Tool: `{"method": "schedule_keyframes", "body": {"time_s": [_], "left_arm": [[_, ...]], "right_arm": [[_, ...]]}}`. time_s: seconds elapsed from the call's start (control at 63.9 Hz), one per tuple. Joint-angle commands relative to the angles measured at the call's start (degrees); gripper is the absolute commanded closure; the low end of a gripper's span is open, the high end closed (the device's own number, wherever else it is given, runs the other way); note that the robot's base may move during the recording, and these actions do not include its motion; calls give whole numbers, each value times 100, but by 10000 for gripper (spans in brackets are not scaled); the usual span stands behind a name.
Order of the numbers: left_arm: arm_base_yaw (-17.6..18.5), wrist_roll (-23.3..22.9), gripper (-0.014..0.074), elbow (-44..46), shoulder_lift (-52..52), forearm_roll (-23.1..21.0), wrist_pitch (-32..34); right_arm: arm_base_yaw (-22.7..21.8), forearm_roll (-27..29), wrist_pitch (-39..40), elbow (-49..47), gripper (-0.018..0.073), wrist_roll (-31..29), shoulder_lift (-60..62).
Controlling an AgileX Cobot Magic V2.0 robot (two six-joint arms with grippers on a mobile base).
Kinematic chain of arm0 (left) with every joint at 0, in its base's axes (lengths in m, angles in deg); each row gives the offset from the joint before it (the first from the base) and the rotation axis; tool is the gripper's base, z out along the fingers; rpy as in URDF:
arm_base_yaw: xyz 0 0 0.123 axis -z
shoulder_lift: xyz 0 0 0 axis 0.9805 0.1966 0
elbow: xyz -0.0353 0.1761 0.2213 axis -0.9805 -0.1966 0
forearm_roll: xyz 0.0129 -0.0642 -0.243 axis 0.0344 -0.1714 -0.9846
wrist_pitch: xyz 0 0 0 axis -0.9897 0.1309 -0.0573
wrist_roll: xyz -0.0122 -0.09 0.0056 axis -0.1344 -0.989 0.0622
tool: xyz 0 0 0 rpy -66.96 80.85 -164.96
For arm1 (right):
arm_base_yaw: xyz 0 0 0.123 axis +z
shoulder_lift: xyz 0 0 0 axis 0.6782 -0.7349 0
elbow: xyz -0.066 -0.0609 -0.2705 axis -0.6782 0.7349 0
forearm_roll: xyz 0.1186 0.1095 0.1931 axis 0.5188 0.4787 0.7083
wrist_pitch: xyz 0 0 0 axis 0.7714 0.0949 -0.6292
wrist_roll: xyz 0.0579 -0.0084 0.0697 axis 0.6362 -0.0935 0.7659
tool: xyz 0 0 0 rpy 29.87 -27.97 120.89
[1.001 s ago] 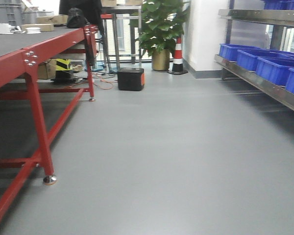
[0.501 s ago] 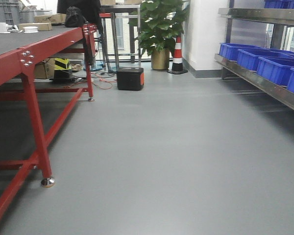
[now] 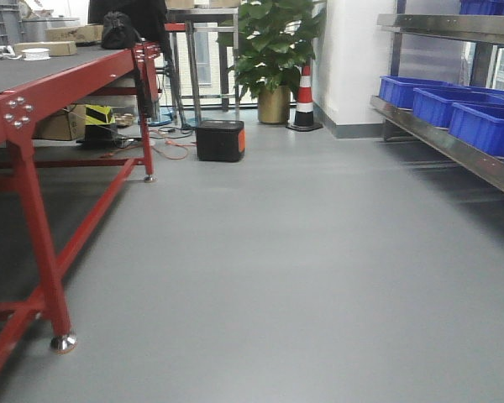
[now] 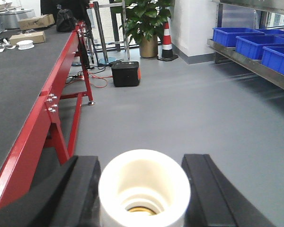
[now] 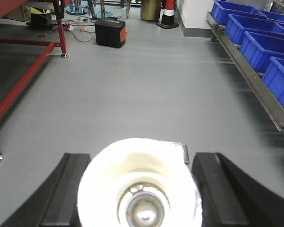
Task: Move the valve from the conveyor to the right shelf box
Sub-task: 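Drive the base to the steel shelf of blue bins holding both valves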
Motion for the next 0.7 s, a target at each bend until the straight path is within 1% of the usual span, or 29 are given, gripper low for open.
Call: {"method": "schedule_keyframes", "body": {"time_s": [0.0,0.688], "left_arm": [[24,-33,708,42,-34,-21,308],[24,-33,708,42,-34,-21,308]], "right_arm": [[1,0,478,-118,712,-39,46],[1,0,478,-118,712,-39,46]]}}
